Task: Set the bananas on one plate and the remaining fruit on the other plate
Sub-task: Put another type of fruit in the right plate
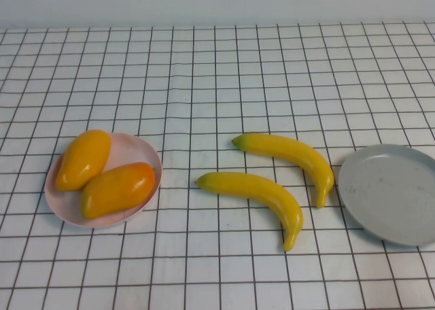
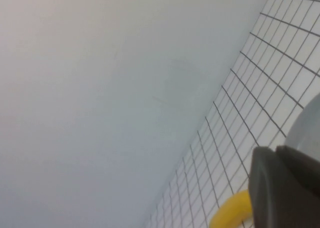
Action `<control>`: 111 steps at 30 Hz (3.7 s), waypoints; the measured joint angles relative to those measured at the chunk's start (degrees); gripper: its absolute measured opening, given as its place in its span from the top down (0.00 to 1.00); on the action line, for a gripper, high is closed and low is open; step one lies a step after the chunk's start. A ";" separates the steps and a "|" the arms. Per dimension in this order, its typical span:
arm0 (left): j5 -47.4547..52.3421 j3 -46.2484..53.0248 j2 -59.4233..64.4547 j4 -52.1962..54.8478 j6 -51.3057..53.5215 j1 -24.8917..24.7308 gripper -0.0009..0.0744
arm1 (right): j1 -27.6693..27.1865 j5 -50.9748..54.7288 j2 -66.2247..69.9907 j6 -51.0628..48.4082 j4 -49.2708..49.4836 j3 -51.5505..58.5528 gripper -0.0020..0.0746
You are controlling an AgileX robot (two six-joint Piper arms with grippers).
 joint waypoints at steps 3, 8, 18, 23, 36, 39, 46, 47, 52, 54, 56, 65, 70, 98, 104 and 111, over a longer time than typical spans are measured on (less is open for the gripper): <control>0.00 0.00 0.00 0.00 0.00 0.00 0.99 | 0.00 2.47 0.00 -3.14 0.00 0.00 0.99; 0.00 0.00 0.00 0.00 0.00 0.00 0.99 | 0.00 5.09 0.00 -3.89 0.41 0.00 0.99; 0.00 0.00 0.00 0.00 0.00 0.00 0.99 | 0.00 16.33 0.00 -4.27 -1.03 0.00 0.99; 0.00 0.00 0.00 0.00 0.00 0.00 0.99 | 0.00 23.97 0.00 -5.48 -5.53 0.00 0.99; 0.00 0.00 0.00 0.00 0.00 0.00 0.99 | 0.00 32.21 2.08 -8.87 -4.78 -5.92 0.99; 0.00 0.00 0.00 0.00 0.00 0.00 0.99 | 0.00 38.95 8.40 -13.42 -11.36 -15.47 0.99; 0.00 0.00 0.00 0.00 0.00 0.00 0.99 | 0.22 49.04 23.41 -30.16 -28.56 -34.61 0.99; 0.00 0.00 0.00 0.00 0.00 0.00 0.99 | 0.25 48.54 24.38 -30.67 -29.24 -36.01 0.99; 0.00 0.00 0.00 0.00 0.00 0.00 0.99 | 1.03 52.15 30.29 -38.01 -32.87 -40.85 0.99; 0.00 0.00 0.00 0.00 0.00 0.00 0.99 | 2.15 54.29 33.70 -39.88 -36.32 -42.61 0.99; 0.00 0.00 0.00 0.00 0.00 0.00 0.99 | 3.21 55.96 37.47 -40.57 -39.74 -44.92 0.99; 0.00 0.00 0.00 0.00 0.00 0.00 0.99 | 10.61 62.33 60.31 -40.51 -47.03 -60.05 0.99; 0.00 0.00 0.00 0.00 0.00 0.00 0.99 | 15.83 64.44 74.78 -38.51 -52.54 -68.66 0.96; 0.00 0.00 0.00 0.00 0.00 0.00 0.99 | 29.29 65.80 121.26 -37.76 -51.79 -101.71 0.33; 0.00 0.00 0.00 0.00 0.00 0.00 0.99 | 29.29 65.80 122.27 -37.76 -51.79 -101.71 0.44; 0.00 0.00 0.00 0.00 0.00 0.00 0.99 | 29.29 65.80 123.54 -37.60 -51.32 -101.71 0.55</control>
